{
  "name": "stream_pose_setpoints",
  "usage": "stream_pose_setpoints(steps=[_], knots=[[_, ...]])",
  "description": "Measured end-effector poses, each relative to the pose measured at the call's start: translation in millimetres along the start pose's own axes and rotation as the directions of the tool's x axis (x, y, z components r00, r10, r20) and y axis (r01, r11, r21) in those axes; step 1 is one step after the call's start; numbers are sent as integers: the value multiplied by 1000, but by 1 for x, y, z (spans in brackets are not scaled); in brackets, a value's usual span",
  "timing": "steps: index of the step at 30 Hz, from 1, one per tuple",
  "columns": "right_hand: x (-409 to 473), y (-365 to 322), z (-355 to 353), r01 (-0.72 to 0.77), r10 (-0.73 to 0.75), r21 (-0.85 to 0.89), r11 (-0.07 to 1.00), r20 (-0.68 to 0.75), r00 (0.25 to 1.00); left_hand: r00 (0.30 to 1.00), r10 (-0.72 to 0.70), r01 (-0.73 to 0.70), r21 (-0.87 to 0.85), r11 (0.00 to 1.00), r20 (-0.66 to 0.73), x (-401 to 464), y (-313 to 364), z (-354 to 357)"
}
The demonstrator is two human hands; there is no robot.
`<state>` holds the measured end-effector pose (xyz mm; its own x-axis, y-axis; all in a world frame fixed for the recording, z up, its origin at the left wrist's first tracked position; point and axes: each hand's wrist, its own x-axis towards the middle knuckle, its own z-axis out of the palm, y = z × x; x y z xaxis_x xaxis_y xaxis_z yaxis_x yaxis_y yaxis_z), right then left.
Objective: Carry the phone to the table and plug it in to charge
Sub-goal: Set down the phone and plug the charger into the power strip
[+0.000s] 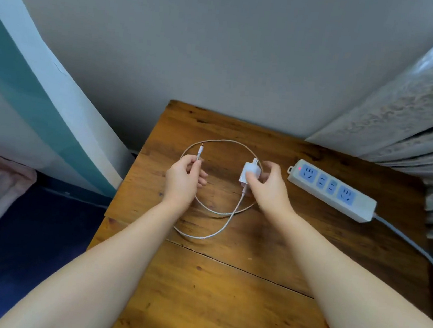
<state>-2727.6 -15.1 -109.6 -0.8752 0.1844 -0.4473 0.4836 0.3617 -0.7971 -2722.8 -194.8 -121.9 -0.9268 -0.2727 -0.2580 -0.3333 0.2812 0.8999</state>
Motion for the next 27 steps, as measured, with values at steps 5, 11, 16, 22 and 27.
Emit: stream_pose_setpoints(steps=[5,11,16,22,27], knots=[[-8,11,-76,-191,190,405,894,44,981,993,108,-106,-35,994,40,-12,28,34],[-6,30,-161,-150,141,-241,959,-53,989,951,172,-175,-10,985,258,-38,42,83],[17,20,-187,16,-7,-718,696,16,1000,942,59,-59,-8,998,330,-54,34,89],[32,3,-190,3,71,-873,488,43,997,940,-27,28,2,1000,339,-62,21,82],[37,-13,-192,28,135,-926,376,85,987,945,-38,37,10,999,326,-63,17,80]])
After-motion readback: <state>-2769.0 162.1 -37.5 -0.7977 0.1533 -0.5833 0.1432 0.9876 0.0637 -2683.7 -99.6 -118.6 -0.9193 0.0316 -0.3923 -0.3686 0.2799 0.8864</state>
